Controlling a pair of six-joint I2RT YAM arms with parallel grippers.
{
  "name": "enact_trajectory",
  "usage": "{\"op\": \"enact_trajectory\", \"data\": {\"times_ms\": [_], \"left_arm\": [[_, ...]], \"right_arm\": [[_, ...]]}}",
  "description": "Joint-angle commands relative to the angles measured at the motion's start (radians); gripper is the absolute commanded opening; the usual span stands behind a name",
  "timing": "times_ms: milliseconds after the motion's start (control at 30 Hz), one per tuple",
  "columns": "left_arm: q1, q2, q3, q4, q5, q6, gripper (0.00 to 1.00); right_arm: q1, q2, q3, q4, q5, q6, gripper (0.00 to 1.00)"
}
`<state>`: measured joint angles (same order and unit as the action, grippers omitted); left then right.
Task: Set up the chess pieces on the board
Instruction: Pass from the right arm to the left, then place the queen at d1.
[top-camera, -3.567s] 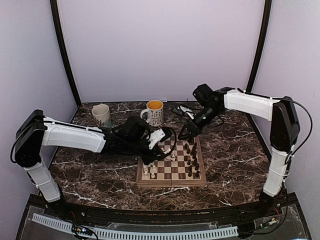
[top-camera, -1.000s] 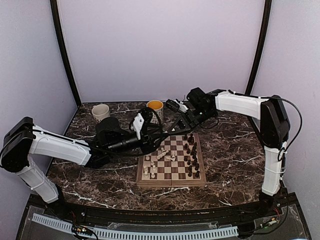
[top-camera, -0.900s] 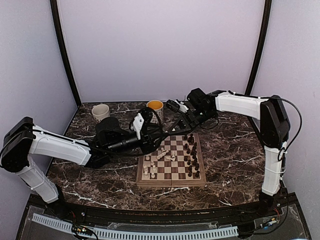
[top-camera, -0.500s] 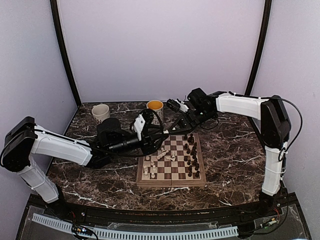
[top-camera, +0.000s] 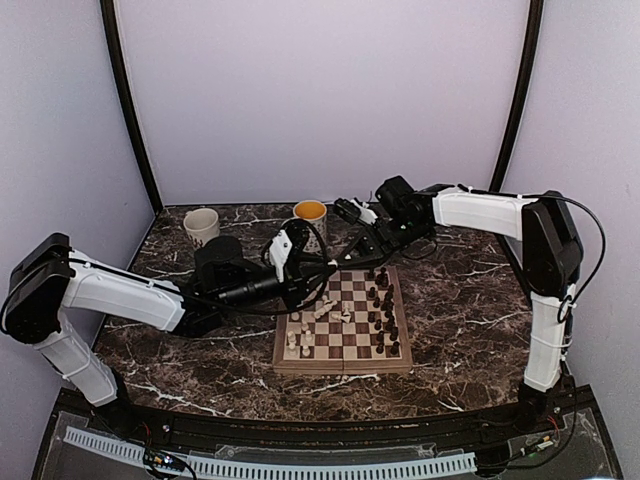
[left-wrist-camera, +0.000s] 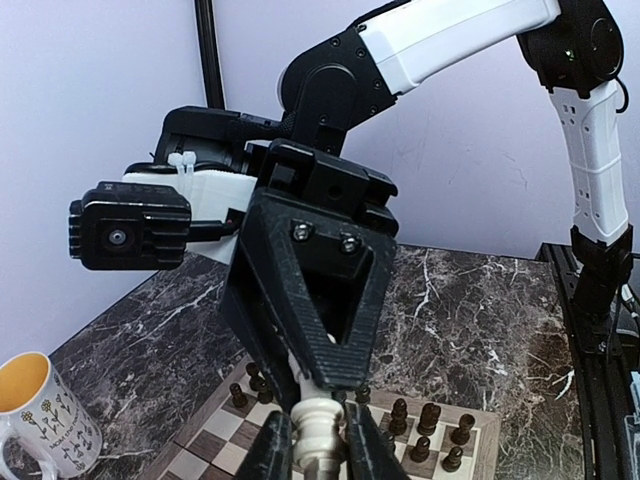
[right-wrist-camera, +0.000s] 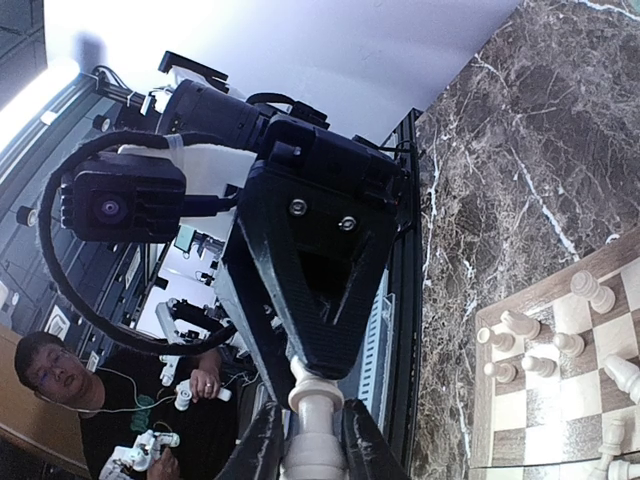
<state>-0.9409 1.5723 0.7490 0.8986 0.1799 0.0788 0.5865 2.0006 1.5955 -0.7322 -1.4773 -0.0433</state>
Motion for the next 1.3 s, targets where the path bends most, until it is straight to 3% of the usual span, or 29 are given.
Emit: {"op": "enact_trajectory", "data": {"times_ms": [0, 67, 200, 433, 633, 867, 1267], "left_arm": [[0.0, -0.027, 0.043, -0.09, -0.007, 0.015, 0.18], [0.005, -0.052, 0.081, -0.204, -0.021, 0.023, 0.17], [0.042, -0.103, 0.189, -0.501, -0.06, 0.02, 0.16], [0.185, -0.079, 0.477, -1.16, -0.059, -0.013, 0.15], [0.224, 0.042, 0.728, -1.545, -0.117, -0.007, 0.14], [0.252, 0.201, 0.914, -1.77, -0.079, -0.014, 0.13], [0.252, 0.432, 1.089, -1.905, 0.024, -0.004, 0.14]], "right_arm": [[-0.012, -0.054, -0.006, 0.004, 0.021, -0.034, 0.28], [-0.024, -0.064, 0.017, -0.074, 0.104, -0.135, 0.41], [-0.073, -0.079, 0.028, -0.201, 0.227, -0.291, 0.5], [-0.14, -0.171, -0.125, -0.138, 0.451, -0.367, 0.52], [-0.139, -0.222, -0.184, -0.096, 0.606, -0.409, 0.51], [-0.139, -0.221, -0.197, -0.108, 0.617, -0.442, 0.5], [-0.136, -0.23, -0.21, -0.129, 0.611, -0.479, 0.5]]}}
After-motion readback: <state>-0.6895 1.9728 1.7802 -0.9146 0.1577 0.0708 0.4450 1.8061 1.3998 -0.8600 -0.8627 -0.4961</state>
